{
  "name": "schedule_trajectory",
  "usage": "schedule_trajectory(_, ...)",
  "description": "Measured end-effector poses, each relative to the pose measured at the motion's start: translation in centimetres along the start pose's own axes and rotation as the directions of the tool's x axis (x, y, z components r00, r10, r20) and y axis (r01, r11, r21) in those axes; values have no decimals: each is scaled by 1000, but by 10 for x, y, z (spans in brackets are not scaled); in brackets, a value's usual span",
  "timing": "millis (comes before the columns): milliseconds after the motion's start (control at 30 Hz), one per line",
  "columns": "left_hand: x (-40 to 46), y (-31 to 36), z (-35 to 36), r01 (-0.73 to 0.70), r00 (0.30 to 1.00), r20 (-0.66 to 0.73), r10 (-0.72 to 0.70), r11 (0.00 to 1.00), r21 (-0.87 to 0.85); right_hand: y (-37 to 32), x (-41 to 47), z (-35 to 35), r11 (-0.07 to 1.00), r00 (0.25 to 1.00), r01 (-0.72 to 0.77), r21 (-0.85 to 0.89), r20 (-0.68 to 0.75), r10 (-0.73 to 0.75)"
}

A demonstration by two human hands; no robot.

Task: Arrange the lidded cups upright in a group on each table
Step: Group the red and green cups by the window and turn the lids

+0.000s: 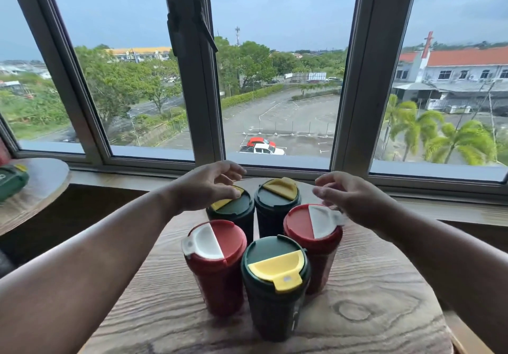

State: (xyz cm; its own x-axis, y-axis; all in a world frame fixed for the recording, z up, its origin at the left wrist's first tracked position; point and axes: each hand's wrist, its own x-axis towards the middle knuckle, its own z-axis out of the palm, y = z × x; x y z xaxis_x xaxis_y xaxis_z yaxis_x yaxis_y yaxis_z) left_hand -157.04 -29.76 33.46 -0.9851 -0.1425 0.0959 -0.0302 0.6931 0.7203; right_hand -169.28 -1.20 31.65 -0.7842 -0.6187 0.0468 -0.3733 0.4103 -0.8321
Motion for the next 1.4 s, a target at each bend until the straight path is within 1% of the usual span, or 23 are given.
schedule_trajectory(33, 3, 3, 1, -3, 999, 53, 3, 1000, 17, 0, 8, 1, 1000, 1000, -16, -6, 23, 16)
schedule_trajectory(100, 5, 13, 4, 42, 987, 151, -46, 999, 24, -2, 24, 7, 998, 994, -56, 8, 97, 55)
schedule_trajectory(133, 6, 16, 5, 57, 980, 186, -66, 997, 51, -4, 30, 11, 997, 988, -72, 25, 139, 68)
schedule_trajectory(167, 8, 16, 5, 69, 978, 192, -83, 994, 79, -6, 36, 13, 996, 981, -83, 38, 181, 75)
schedule_trajectory(200, 8, 17, 6, 76, 981, 171, -95, 991, 112, -9, 42, 15, 995, 973, -89, 43, 218, 77)
schedule_trajectory(267, 6, 19, 6, 101, 991, 75, -111, 986, 136, -16, 52, 18, 996, 956, -92, 11, 282, 85)
schedule_trajectory(333, 4, 16, 5, 144, 990, -17, -143, 978, 150, -21, 60, 17, 992, 943, -120, -26, 309, 122)
schedule_trajectory(400, 1, 12, 6, 201, 979, -54, -196, 971, 132, -22, 65, 17, 989, 930, -138, -58, 335, 149)
schedule_trajectory(467, -3, 5, 6, 240, 970, -55, -236, 967, 86, -21, 69, 18, 987, 920, -139, -80, 358, 158)
schedule_trajectory(533, -7, -1, 8, 257, 966, -39, -257, 966, -1, -19, 72, 18, 990, 922, -133, -48, 359, 142)
schedule_trajectory(600, -11, -6, 10, 245, 969, -20, -248, 965, -94, -16, 75, 18, 992, 926, -125, -18, 356, 123)
schedule_trajectory(667, -14, -8, 11, 226, 973, -17, -230, 967, -119, -14, 77, 19, 994, 923, -112, 1, 371, 104)
schedule_trajectory(967, -13, -7, 12, 195, 981, -3, -196, 979, -56, -13, 85, 26, 994, 928, -95, 51, 367, 70)
schedule_trajectory(1133, -14, -9, 12, 183, 983, -31, -183, 983, -13, -5, 86, 26, 997, 932, -74, 30, 357, 58)
schedule_trajectory(1267, -15, -9, 13, 160, 983, -103, -154, 985, 57, -2, 82, 25, 998, 927, -27, 52, 375, 5)
schedule_trajectory(1400, -14, -9, 12, 166, 983, -89, -160, 984, 59, -3, 81, 25, 999, 935, -14, 39, 354, 0)
